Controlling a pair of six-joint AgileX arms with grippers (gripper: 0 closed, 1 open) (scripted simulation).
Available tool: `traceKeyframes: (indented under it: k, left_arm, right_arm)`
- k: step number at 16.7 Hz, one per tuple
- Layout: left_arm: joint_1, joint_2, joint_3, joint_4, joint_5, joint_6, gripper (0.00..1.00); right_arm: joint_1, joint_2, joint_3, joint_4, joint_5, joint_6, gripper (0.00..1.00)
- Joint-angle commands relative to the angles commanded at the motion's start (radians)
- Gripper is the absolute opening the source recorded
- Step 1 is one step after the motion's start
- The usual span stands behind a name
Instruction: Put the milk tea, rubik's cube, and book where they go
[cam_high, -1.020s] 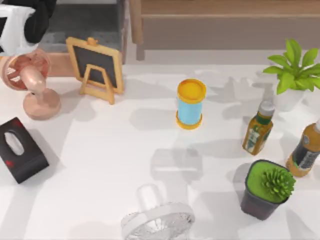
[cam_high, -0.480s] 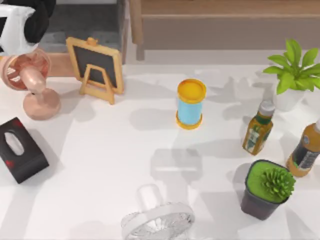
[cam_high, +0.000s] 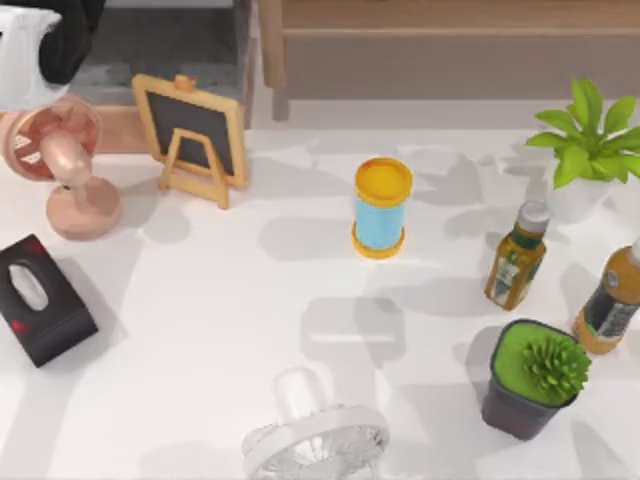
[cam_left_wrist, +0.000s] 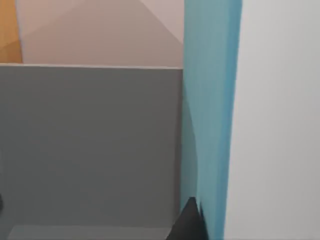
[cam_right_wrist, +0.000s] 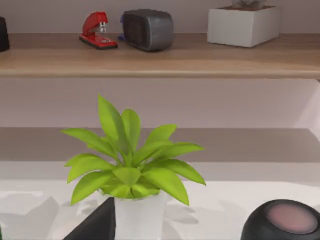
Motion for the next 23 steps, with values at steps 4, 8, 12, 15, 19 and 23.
traceKeyframes:
  k: [4,8,12,15,19,23]
  left_arm:
    - [0.003,0.004,0.004,0.001,0.0,0.001,0.0]
    - [0.017,-0.074,-0.023,-0.022,0.064,0.1,0.0]
    - [0.068,-0.244,-0.079,-0.066,0.203,0.366,0.0]
    - [0.13,-0.386,-0.142,-0.101,0.33,0.665,0.0]
    - [0.246,-0.54,-0.26,-0.136,0.502,1.107,0.0]
    - [0.414,-0.6,-0.416,-0.145,0.644,1.466,0.0]
  right_arm:
    - [0.0,0.0,0.0,0.0,0.0,0.0,1.0]
    - [0.0,0.0,0.0,0.0,0.0,0.0,1.0]
    - [0.0,0.0,0.0,0.0,0.0,0.0,1.0]
    - [0.0,0.0,0.0,0.0,0.0,0.0,1.0]
    - [0.0,0.0,0.0,0.0,0.0,0.0,1.0]
    - [0.0,0.0,0.0,0.0,0.0,0.0,1.0]
